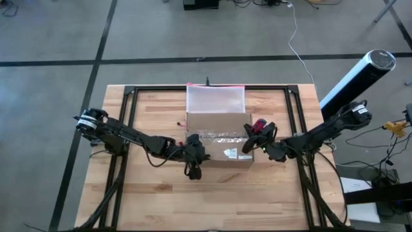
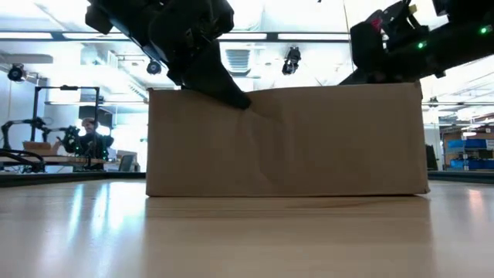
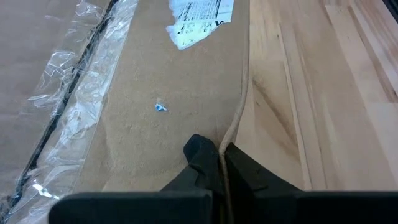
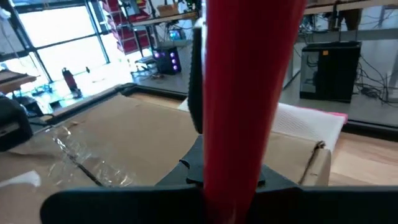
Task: Unpack boxes
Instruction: Open the cardboard box using the box cutter
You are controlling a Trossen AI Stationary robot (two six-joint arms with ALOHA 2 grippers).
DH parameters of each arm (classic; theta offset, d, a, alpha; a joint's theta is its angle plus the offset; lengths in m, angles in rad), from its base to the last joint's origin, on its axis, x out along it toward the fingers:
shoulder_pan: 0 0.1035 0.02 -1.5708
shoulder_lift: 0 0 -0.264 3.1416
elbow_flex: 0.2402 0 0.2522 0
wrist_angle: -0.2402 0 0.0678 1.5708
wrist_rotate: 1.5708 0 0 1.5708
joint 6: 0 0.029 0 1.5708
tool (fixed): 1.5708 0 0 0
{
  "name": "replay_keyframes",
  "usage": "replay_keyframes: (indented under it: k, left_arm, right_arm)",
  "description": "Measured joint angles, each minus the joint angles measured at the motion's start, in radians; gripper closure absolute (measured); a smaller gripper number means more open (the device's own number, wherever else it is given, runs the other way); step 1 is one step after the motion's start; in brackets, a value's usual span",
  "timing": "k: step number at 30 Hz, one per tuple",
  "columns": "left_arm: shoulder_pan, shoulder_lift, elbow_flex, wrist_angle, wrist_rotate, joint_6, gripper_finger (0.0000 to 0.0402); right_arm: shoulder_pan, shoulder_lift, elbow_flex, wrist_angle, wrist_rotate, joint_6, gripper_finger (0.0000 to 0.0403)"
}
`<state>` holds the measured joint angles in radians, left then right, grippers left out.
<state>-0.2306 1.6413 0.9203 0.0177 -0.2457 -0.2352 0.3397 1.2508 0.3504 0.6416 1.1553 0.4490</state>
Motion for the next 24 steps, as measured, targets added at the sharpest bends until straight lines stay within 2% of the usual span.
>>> replay_keyframes:
  k: [5,10,24]
  left_arm:
    - [0.000,0.000,0.000,0.000,-0.001,-0.002,0.0402]
    - [0.000,0.000,0.000,-0.001,-0.001,-0.003,0.0402]
    - [0.000,0.000,0.000,-0.002,-0.001,-0.010,0.0402]
  right_arm:
    - [0.000,-0.037,0.020,-0.001,0.016,-0.100,0.0398]
    - [0.000,-0.039,0.034,-0.024,0.016,-0.128,0.0398]
    - [0.002,-0.039,0.034,-0.202,-0.016,0.053,0.0398]
